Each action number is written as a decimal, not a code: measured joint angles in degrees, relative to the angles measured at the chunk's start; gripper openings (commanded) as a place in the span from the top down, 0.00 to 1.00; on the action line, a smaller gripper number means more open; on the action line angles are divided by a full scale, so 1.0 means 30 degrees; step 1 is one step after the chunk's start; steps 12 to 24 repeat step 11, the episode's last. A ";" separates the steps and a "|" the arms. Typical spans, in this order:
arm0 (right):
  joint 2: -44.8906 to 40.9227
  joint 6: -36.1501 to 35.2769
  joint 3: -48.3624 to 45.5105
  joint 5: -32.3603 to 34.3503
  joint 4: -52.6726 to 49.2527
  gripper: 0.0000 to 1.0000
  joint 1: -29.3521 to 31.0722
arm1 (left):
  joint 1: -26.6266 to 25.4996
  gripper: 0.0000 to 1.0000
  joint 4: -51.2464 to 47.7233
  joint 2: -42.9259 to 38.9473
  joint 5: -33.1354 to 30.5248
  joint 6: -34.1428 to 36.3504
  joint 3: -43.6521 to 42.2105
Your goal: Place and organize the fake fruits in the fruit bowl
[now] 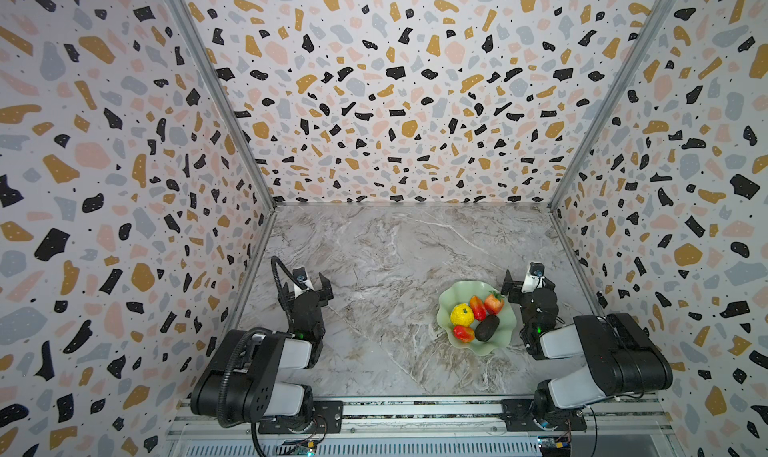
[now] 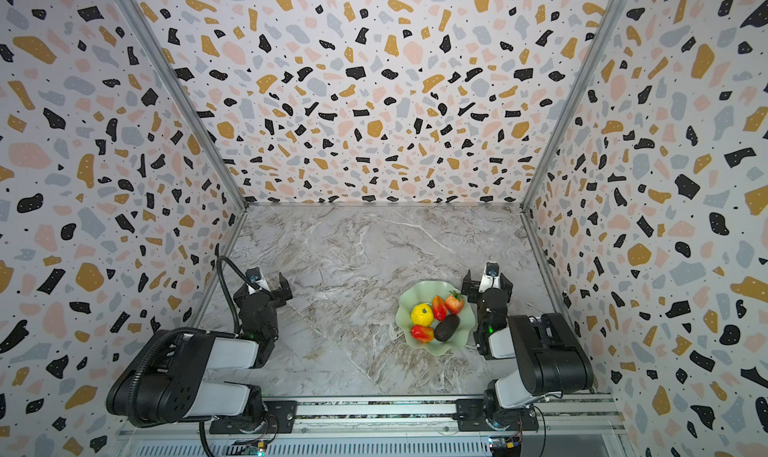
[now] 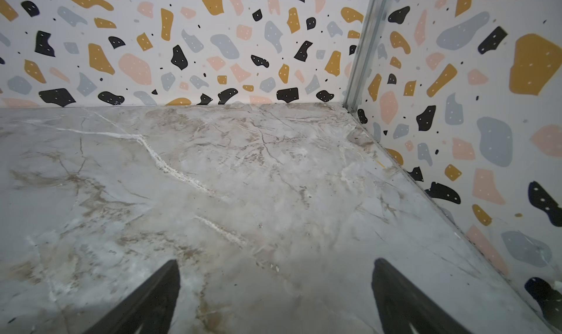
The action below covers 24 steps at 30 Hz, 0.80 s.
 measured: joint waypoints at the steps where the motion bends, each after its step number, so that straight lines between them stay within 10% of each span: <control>1: -0.0007 -0.0022 0.0000 -0.0007 0.0022 0.01 0.0000 | 0.0000 0.00 0.0015 0.0000 0.0000 0.0000 0.0000; 24: -0.0007 -0.0146 0.0000 0.0000 0.0058 0.01 0.0087 | 0.0000 0.00 0.0124 0.0000 0.0000 0.0000 0.0000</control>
